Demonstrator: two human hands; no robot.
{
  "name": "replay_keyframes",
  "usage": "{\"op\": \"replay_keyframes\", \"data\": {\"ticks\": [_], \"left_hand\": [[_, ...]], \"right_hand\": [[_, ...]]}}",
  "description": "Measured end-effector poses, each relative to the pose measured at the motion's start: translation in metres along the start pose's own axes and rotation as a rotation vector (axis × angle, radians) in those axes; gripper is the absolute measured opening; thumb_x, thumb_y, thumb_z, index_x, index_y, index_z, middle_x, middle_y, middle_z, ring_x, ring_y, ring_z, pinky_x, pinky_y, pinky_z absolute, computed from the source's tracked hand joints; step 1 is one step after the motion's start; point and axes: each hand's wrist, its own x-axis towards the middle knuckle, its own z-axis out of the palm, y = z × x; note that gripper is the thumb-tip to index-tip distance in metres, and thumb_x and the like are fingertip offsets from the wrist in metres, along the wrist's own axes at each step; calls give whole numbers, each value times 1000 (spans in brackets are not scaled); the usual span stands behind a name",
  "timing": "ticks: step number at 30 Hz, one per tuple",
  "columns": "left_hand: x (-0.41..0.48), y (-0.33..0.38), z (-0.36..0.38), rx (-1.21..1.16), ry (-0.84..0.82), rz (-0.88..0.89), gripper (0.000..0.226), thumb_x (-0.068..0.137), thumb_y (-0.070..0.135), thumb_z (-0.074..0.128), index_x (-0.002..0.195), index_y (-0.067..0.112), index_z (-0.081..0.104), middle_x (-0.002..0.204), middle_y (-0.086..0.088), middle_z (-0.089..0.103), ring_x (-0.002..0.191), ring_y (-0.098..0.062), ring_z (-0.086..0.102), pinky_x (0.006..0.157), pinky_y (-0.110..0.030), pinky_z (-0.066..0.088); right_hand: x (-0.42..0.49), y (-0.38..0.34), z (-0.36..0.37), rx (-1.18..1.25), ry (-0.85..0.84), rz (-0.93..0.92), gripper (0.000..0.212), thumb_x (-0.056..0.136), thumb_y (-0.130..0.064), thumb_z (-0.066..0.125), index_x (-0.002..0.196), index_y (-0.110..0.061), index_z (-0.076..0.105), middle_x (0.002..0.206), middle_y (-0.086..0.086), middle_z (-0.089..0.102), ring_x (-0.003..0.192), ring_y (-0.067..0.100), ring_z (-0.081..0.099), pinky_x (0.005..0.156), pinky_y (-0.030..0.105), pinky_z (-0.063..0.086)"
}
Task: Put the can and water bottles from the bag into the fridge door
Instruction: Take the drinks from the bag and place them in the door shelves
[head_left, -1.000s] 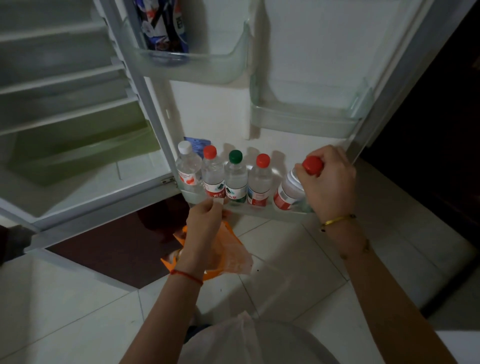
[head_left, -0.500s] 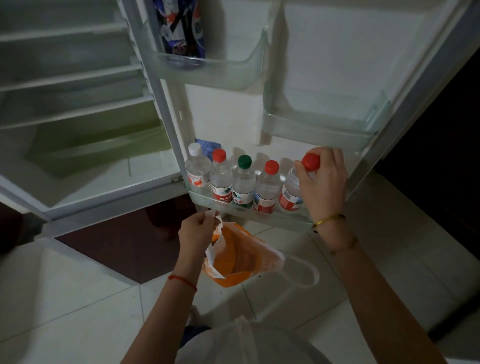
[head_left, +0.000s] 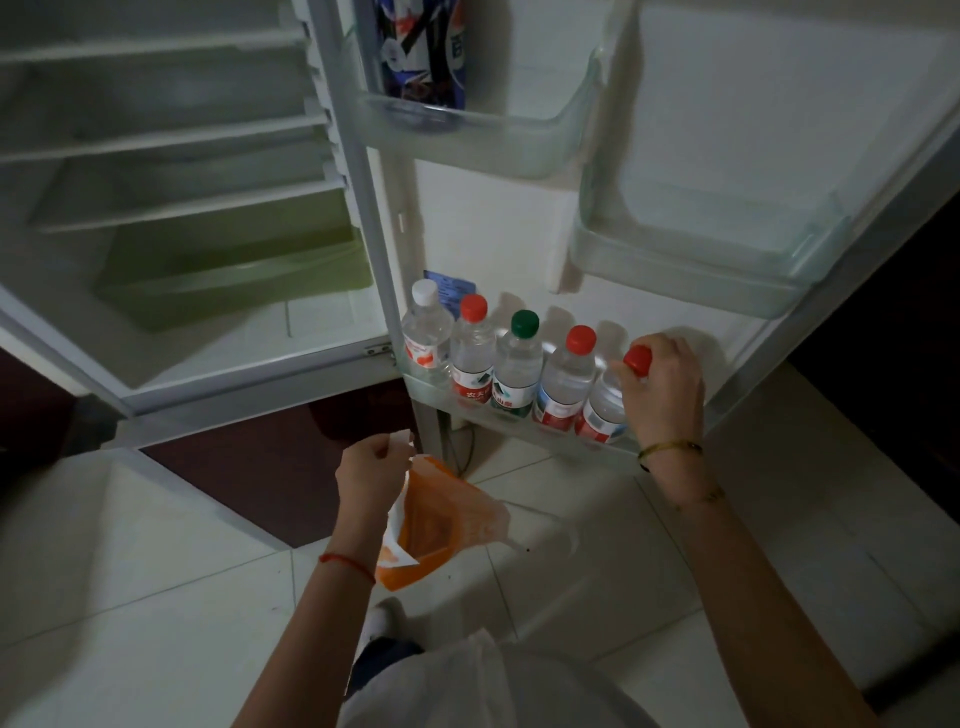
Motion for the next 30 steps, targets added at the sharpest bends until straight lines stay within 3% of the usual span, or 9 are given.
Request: {"op": "replay_keyframes", "data": {"ticks": [5,8,11,14,17,21,24,27,30], "left_hand": [[9,-7,-10,26,29,44,22,96,25,56,76,23,67,83,-9,72,86,-31,69,79,-42,56],[17,-10,-14,40,16,51,26,94,24,58,69,27,64,88,-17,74,89,-35,70,81,-46,57],[29,-14,-25,36,24,35,22,94,21,57,77,17,70,84,-15,72,81,-30,67,70,-38,56],[48,-28,-48,72,59,-19,16,92,17,59,85,9,72,78,-8,66,78,-24,62,62,-27,46],[69,-50,-79,120,125,-71,19,85,19,66,91,4,76,84,-15,71,89,-32,66,75,-34,49],[86,-80,-122,276,123,-127,31,89,24,66,88,-7,72,89,-24,69,86,-37,65,70,-36,44],[99,-104,-152,432,104,-183,28,91,19,62,91,-8,70,100,-26,69,100,-44,63,74,-35,37],[111,-117,-169,515,38,-105,24,91,16,63,104,0,75,112,-24,70,110,-44,61,85,-38,43],[118,-116,-174,507,23,-13,26,90,13,65,112,3,74,118,-21,71,115,-39,62,91,-36,43]], "right_hand": [[0,1,0,-6,2,52,28,82,-19,70,104,-4,61,103,17,59,100,34,55,78,29,39],[-7,-9,-1,-54,35,65,39,84,-26,69,115,-5,59,114,18,58,109,34,53,87,36,45],[-19,-21,3,-108,138,-16,38,83,-30,68,112,-5,60,109,17,58,105,35,52,90,40,45],[-29,-35,15,-94,141,-87,31,84,-31,66,104,-7,62,102,13,60,99,32,52,90,34,39],[-38,-54,26,-65,129,-108,25,87,-31,62,97,-9,63,96,10,63,94,31,54,88,26,33],[-48,-79,36,4,132,-144,18,86,-23,65,94,-7,64,92,11,63,90,30,52,77,24,33],[-52,-90,46,10,114,-120,19,87,-24,64,96,-8,64,96,11,64,93,28,51,79,27,38],[-55,-101,53,24,125,-108,20,87,-25,61,97,-8,63,97,10,64,96,28,51,83,32,42],[-59,-114,61,29,130,-84,21,87,-25,60,98,-7,63,99,12,64,98,29,51,84,22,32]]}}
